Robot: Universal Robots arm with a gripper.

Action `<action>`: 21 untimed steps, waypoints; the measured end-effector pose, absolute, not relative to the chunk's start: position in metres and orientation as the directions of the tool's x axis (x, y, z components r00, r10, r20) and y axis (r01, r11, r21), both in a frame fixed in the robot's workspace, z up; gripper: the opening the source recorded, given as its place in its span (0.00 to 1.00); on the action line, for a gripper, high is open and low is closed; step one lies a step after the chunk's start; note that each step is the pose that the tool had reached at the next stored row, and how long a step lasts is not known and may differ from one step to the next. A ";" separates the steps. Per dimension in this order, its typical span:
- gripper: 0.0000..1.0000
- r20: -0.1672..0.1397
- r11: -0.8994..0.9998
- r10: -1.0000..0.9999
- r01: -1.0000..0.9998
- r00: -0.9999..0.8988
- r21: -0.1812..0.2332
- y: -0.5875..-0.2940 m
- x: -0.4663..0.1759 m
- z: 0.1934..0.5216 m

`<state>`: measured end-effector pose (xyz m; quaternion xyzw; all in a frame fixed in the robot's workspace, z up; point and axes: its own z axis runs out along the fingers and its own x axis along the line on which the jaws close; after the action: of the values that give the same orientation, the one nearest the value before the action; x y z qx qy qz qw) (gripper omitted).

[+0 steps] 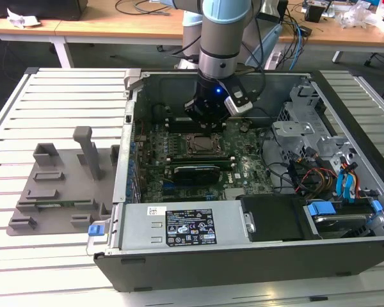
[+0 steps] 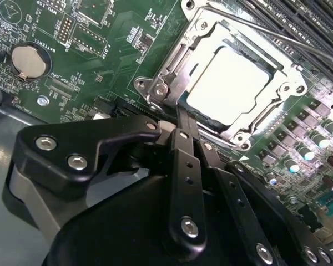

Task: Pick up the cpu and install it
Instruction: 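Install the first cpu locking lever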

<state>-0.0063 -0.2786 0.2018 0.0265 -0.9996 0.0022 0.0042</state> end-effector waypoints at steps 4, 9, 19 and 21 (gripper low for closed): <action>0.11 0.007 0.998 -0.055 -0.055 -0.998 0.023 -0.278 -0.006 0.201; 0.11 0.007 0.998 -0.055 -0.055 -0.998 0.020 -0.278 -0.005 0.206; 0.11 0.006 0.998 -0.055 -0.055 -0.998 0.017 -0.305 -0.005 0.212; 0.11 0.005 0.998 -0.055 -0.055 -0.998 0.014 -0.306 -0.005 0.218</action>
<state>-0.0053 -0.3063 0.2184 0.0275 -0.9996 -0.0068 0.0028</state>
